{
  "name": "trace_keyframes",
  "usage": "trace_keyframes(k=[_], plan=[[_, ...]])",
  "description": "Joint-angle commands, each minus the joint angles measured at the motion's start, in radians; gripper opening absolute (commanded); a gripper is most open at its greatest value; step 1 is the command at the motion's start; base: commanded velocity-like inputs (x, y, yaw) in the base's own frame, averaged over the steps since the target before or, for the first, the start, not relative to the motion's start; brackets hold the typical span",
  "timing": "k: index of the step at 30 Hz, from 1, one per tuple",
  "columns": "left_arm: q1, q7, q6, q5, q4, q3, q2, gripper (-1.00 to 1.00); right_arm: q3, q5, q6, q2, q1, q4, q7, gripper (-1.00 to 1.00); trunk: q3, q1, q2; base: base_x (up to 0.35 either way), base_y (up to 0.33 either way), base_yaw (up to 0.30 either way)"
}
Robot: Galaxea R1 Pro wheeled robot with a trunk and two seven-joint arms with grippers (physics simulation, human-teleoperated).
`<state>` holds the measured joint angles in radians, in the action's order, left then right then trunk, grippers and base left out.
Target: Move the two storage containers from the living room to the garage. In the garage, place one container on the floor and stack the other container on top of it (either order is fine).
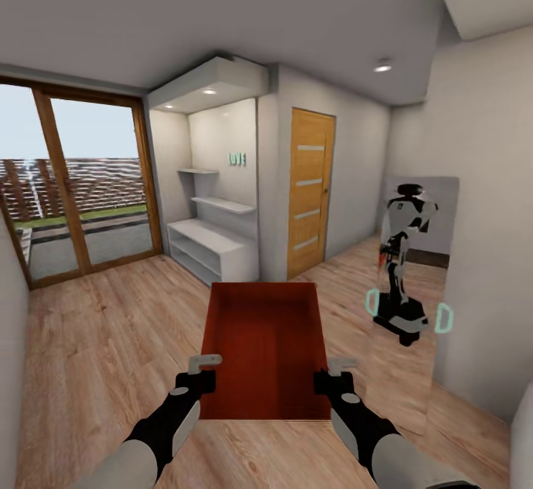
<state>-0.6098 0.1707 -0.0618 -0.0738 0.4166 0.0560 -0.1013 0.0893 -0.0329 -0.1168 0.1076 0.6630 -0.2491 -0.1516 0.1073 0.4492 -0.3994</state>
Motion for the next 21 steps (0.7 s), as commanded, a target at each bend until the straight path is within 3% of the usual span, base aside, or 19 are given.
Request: trace_keyframes(k=[1, 21], plan=[[-0.001, 0.033, -0.007, -0.027, 0.021, -0.062, 0.0, -1.0, 0.003, -0.009, -0.002, 0.0, 0.0, 0.002, -0.006, -1.0, 0.0, 0.001, -0.001, 0.323, 0.0, 0.111], [-0.001, 0.033, -0.006, -0.027, 0.021, -0.062, 0.0, -1.0, 0.003, -0.009, -0.001, 0.0, 0.0, 0.002, -0.007, -1.0, 0.0, 0.001, -0.001, 0.323, 0.0, 0.009]])
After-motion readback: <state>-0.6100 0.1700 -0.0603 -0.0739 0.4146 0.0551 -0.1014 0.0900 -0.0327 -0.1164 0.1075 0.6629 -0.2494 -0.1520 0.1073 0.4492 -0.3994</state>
